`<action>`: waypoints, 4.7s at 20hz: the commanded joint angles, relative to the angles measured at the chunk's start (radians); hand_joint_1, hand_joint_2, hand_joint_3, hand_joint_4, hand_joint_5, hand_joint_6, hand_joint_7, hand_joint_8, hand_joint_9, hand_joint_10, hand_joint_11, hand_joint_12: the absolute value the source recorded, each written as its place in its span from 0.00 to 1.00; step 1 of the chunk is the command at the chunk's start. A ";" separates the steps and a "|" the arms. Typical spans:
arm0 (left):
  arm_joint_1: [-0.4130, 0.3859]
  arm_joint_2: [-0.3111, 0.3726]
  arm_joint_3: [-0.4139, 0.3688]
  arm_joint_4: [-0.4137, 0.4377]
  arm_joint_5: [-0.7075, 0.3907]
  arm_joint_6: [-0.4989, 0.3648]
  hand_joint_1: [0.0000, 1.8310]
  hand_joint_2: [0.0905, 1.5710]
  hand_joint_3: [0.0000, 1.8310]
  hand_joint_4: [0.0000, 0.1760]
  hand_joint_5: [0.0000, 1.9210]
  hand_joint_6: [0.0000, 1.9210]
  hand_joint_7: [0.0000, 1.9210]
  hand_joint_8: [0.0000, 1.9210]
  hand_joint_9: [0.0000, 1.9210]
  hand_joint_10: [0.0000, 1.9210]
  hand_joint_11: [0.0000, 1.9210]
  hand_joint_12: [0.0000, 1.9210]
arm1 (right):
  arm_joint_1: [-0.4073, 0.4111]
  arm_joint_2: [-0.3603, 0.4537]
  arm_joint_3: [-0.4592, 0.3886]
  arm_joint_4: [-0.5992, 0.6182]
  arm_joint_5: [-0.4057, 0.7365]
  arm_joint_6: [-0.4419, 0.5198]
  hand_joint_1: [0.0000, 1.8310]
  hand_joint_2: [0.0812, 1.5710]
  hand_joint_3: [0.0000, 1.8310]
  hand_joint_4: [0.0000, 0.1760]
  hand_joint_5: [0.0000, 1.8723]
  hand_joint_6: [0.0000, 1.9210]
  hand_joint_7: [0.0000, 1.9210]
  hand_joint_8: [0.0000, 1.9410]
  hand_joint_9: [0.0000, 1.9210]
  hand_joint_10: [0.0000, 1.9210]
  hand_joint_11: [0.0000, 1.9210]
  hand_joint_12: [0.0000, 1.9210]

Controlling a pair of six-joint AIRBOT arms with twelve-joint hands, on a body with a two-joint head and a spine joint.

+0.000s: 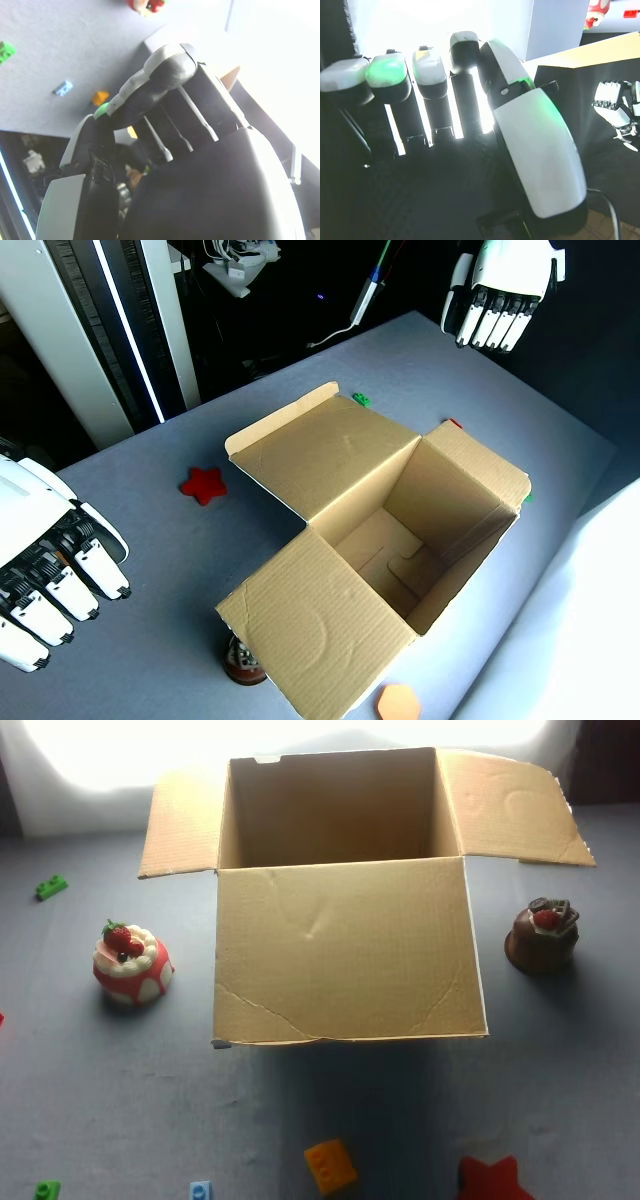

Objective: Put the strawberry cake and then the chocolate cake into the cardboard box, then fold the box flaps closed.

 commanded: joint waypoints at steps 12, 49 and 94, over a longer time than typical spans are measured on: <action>-0.026 -0.007 0.033 -0.015 -0.008 -0.012 0.16 0.66 0.00 0.06 0.02 0.00 0.03 0.00 0.04 0.00 0.00 0.30 | 0.017 0.012 -0.001 -0.022 0.111 0.000 0.17 0.66 0.00 0.11 0.00 0.00 0.02 0.00 0.02 0.00 0.00 0.11; 0.419 -0.330 0.094 -0.449 0.213 0.215 0.65 0.63 0.00 0.17 0.02 0.00 0.02 0.00 0.01 0.00 0.00 0.20 | 0.016 -0.113 0.114 0.164 0.063 0.009 0.67 0.69 0.01 0.18 0.00 0.00 0.00 0.00 0.00 0.00 0.00 0.00; 0.463 -0.606 0.407 -0.430 0.235 0.215 0.74 0.69 0.01 0.15 0.09 0.60 0.03 0.63 0.10 0.78 0.11 0.90 | -0.002 -0.113 0.111 0.139 0.066 0.001 0.70 0.67 0.00 0.29 0.00 0.00 0.00 0.00 0.00 0.00 0.00 0.00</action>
